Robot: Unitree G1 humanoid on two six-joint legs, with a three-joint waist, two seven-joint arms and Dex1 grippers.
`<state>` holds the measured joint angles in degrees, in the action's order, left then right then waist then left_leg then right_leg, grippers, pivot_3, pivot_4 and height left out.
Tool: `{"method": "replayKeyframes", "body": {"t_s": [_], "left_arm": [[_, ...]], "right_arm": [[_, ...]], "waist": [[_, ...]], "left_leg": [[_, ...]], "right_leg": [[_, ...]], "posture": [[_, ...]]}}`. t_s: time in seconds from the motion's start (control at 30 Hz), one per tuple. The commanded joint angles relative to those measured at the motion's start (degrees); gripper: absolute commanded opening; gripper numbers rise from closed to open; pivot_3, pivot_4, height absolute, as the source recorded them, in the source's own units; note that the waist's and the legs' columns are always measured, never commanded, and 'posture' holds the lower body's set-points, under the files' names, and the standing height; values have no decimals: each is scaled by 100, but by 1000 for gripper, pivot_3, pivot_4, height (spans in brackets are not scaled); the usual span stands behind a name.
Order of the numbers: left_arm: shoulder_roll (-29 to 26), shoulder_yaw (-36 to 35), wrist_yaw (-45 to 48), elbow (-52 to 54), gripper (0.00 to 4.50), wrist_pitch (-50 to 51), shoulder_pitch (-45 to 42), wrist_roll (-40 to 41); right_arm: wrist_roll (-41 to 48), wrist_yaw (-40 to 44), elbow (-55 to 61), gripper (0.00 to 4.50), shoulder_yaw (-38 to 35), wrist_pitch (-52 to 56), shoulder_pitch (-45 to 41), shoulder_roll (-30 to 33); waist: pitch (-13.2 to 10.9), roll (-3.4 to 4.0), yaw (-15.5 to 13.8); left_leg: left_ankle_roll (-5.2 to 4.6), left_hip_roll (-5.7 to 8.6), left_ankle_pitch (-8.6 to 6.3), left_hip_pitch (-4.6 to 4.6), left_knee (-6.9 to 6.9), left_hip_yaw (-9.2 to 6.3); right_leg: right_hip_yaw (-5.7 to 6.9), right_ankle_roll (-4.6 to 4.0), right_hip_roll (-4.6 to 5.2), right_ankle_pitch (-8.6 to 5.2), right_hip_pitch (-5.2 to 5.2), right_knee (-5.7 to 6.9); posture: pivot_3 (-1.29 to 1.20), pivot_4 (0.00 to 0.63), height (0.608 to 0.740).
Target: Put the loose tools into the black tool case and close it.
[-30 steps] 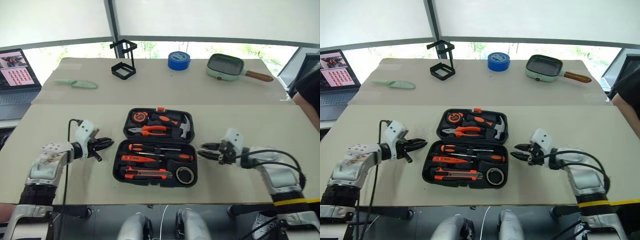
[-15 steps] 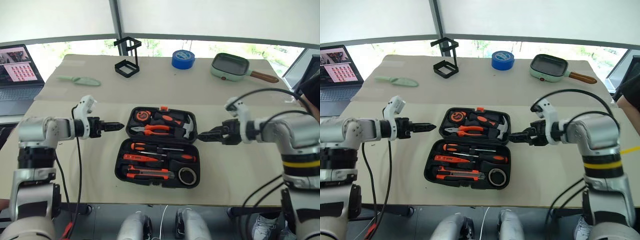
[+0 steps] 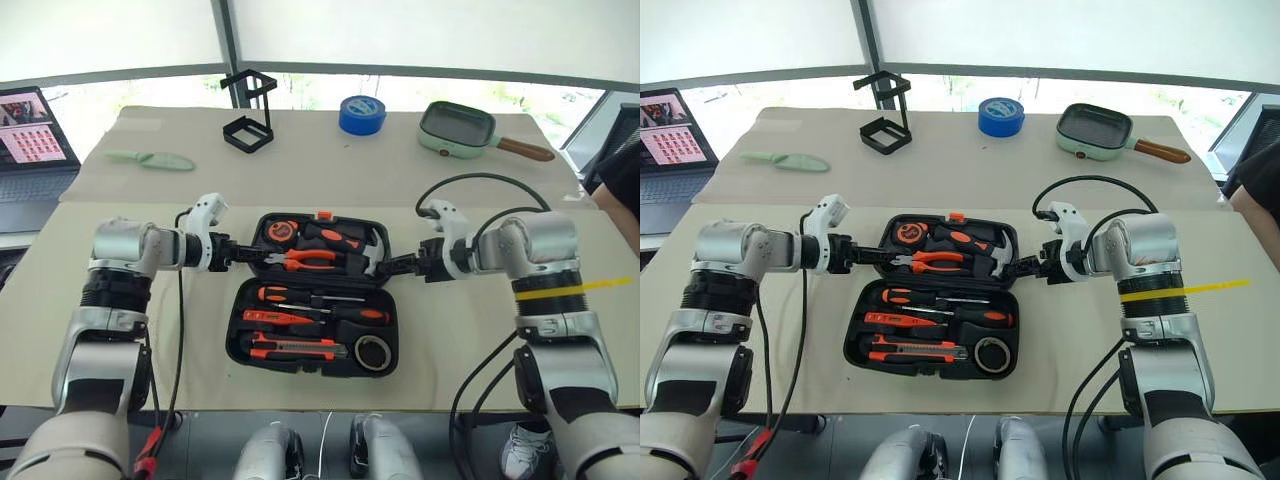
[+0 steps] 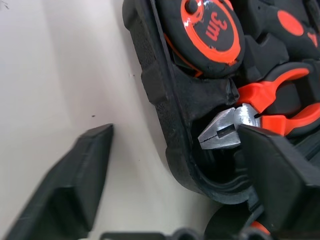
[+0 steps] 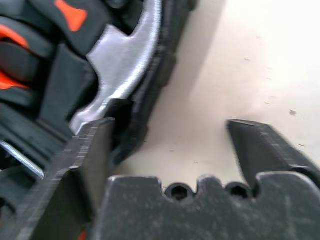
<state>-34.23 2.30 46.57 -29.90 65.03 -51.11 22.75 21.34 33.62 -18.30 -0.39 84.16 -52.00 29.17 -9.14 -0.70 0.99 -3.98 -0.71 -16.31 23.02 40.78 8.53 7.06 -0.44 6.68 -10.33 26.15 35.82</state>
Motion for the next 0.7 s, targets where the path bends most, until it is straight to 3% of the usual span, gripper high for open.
{"method": "replayKeyframes", "body": {"t_s": [0.03,0.2,0.27,0.47,0.7], "left_arm": [[94,-20,34,-220,2325,-357,-189,-125],[182,-211,-63,-435,508,-489,-211,-136],[218,-423,-66,-484,11,-564,-180,-48],[447,-1229,-49,-71,0,-1286,243,325],[676,-1809,453,1517,0,-3734,1954,464]], "right_arm": [[-142,-402,-332,2467,-346,83,-158,-92],[-112,-561,-464,676,-509,86,-139,-206],[-7,-527,-377,143,-689,-19,-68,-305],[214,-92,528,62,-764,-1415,457,-394],[-847,573,1859,62,-27,-5442,1874,248]], "waist": [[0,0,-16],[1,0,-36],[7,-6,-38],[9,-10,0],[7,-10,-1]], "left_leg": [[4,0,3,-4,2,0],[10,0,8,-16,2,-2],[1,3,12,-17,3,-4],[-7,3,19,-15,6,-3],[1,3,24,-4,-7,-1]], "right_leg": [[-3,-2,3,1,0,0],[-2,-15,20,8,-5,17],[-1,-15,30,9,-10,21],[-6,-13,35,14,-6,20],[-7,-20,24,14,10,13]], "posture": [[0,150,740],[0,150,740],[0,150,740],[0,150,740],[0,150,740]]}}
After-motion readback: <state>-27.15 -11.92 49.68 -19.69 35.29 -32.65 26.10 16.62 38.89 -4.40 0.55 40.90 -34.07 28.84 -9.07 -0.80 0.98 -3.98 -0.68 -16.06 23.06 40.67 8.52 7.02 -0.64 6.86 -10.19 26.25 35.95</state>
